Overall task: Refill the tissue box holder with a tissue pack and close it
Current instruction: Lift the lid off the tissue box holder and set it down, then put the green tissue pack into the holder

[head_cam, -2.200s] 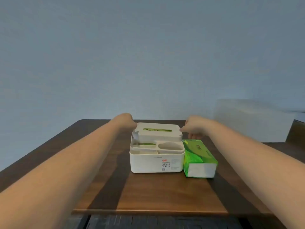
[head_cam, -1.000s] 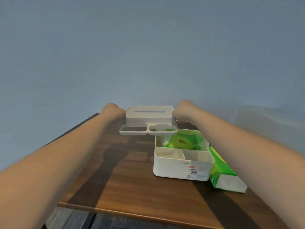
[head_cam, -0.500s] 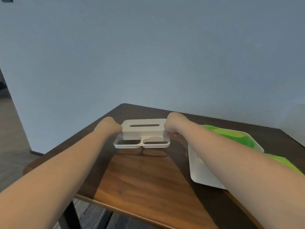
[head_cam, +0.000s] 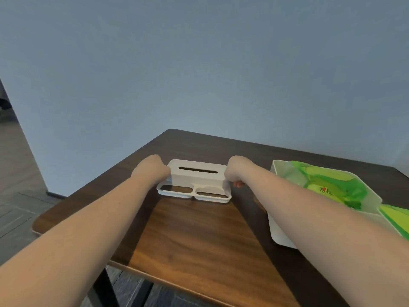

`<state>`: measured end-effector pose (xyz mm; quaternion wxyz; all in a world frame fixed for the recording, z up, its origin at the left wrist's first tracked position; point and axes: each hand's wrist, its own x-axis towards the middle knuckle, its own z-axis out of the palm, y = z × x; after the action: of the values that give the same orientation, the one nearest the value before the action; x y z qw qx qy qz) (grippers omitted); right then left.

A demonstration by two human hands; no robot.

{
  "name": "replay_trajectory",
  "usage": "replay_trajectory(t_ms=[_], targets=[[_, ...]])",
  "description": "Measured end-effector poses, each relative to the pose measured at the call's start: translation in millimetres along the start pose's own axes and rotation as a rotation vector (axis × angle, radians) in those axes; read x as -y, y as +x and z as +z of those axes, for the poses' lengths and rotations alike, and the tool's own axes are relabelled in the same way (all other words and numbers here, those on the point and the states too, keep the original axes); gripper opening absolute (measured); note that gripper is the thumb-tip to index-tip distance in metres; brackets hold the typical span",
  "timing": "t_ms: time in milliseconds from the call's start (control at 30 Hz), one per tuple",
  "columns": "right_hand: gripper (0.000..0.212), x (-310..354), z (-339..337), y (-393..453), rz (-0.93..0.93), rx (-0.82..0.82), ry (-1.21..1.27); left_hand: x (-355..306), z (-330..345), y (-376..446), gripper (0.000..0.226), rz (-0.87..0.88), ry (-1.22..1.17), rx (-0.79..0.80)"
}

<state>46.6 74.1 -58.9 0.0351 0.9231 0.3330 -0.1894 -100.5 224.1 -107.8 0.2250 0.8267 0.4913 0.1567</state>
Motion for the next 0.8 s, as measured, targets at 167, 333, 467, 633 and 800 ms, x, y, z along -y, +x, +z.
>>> replay_trajectory(t_ms=[167,333,467,633,800], targets=[[0.017,-2.4,-3.1,-9.0,-0.024,-0.05,0.062,-8.3,-2.5,-7.6,0.016,0.054,0.028,-0.086],[0.026,-14.7,-19.7,-29.5,-0.077,-0.215,0.19,-37.8,-7.5,-22.9,0.016,0.142,0.009,-0.081],[0.025,-47.5,-41.6,-52.7,-0.137,-0.368,0.307,-76.3,-7.7,-40.9,0.009,0.232,-0.061,-0.022],[0.023,-120.5,-60.4,-71.5,-0.05,-0.635,0.37,-137.3,4.6,-71.2,0.015,0.317,-0.259,0.081],[0.032,-198.3,-49.7,-90.1,0.142,-0.657,0.316,-193.9,20.8,-104.8,0.031,0.403,-0.264,0.167]])
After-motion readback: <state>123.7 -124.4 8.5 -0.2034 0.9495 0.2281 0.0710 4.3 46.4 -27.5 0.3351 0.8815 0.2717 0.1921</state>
